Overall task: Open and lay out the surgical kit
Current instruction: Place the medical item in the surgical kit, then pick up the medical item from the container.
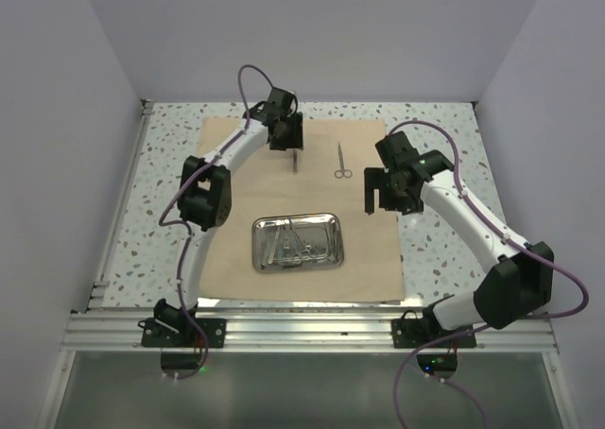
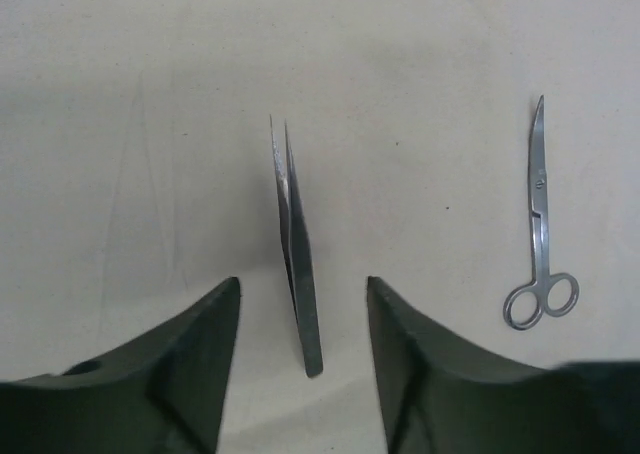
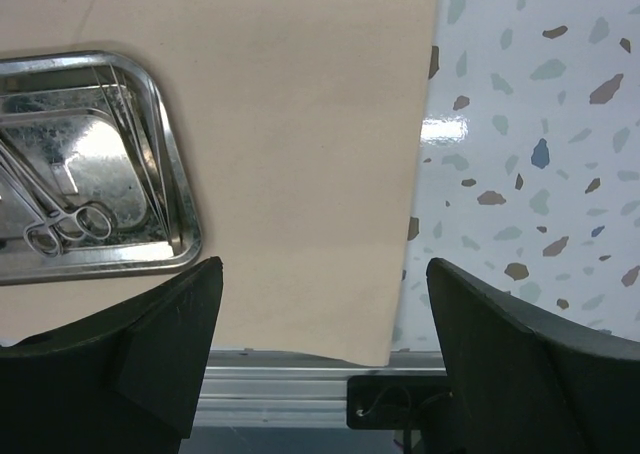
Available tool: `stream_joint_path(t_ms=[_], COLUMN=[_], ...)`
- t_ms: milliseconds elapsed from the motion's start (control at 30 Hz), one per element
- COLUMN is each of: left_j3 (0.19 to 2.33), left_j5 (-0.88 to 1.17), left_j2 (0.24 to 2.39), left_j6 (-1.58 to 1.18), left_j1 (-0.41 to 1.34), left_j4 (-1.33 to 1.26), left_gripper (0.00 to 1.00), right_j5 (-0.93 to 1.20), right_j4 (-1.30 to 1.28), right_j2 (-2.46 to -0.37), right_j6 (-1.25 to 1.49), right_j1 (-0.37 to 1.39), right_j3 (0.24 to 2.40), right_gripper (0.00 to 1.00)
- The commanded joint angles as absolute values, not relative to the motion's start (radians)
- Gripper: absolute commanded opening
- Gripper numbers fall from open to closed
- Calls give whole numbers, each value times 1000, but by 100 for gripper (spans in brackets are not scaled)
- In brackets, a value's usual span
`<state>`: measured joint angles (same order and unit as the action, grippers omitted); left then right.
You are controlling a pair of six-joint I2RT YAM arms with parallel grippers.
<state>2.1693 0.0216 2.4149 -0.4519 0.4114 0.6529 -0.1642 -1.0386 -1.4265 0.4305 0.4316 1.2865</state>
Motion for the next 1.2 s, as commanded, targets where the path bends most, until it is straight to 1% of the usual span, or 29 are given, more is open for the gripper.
stream_joint_path(t_ms=[0,33,67,133,200,300,367,433,467,533,600,633,700,800,833,867,967,1167], left_j3=[2210,2215,2229,2229,2212,2097,1953,1844,1738,1608,1550,1507,1471,1425,1410,1405,1381,1342], left_j5=[62,51,42,15,3,-35,-60,-95,-104,-120,-136,-143,-147,-147,-149,-152,-167,-190], left_j2=[2419,2410,2384,2317,2261,2128,2018,1941,1869,1778,1731,1689,1649,1586,1563,1551,1510,1450], left_j6=[-469,-472,-474,-474,-480,-488,-485,-489,-492,-506,-518,-532,-543,-560,-566,-568,-575,-574], left_j1=[408,408,408,408,410,416,423,430,430,430,430,428,430,428,429,430,430,430], left_j4=[610,623,640,682,722,755,759,746,736,719,732,735,742,756,761,767,790,819], left_gripper=[67,77,84,87,87,86,85,84,84,84,83,83,83,82,82,82,81,81], right_j5=[-156,-153,-149,-131,-101,-11,20,31,35,54,77,81,94,87,83,83,75,64], right_j4=[-1045,-1042,-1039,-1026,-1005,-937,-891,-882,-882,-858,-832,-807,-789,-770,-769,-769,-765,-749], right_j2=[-1414,-1411,-1405,-1397,-1384,-1387,-1407,-1466,-1494,-1558,-1592,-1636,-1681,-1775,-1798,-1842,-1894,-1985], right_j6=[448,449,452,456,454,437,420,411,408,416,429,431,428,413,410,408,408,422], right_j1=[433,431,431,433,434,466,535,627,652,698,710,719,732,756,767,772,788,827], right_j3=[1319,1310,1305,1298,1293,1295,1318,1359,1371,1387,1381,1382,1391,1426,1452,1465,1509,1551], right_gripper=[87,87,87,87,86,85,83,78,75,69,64,60,54,51,48,47,45,46])
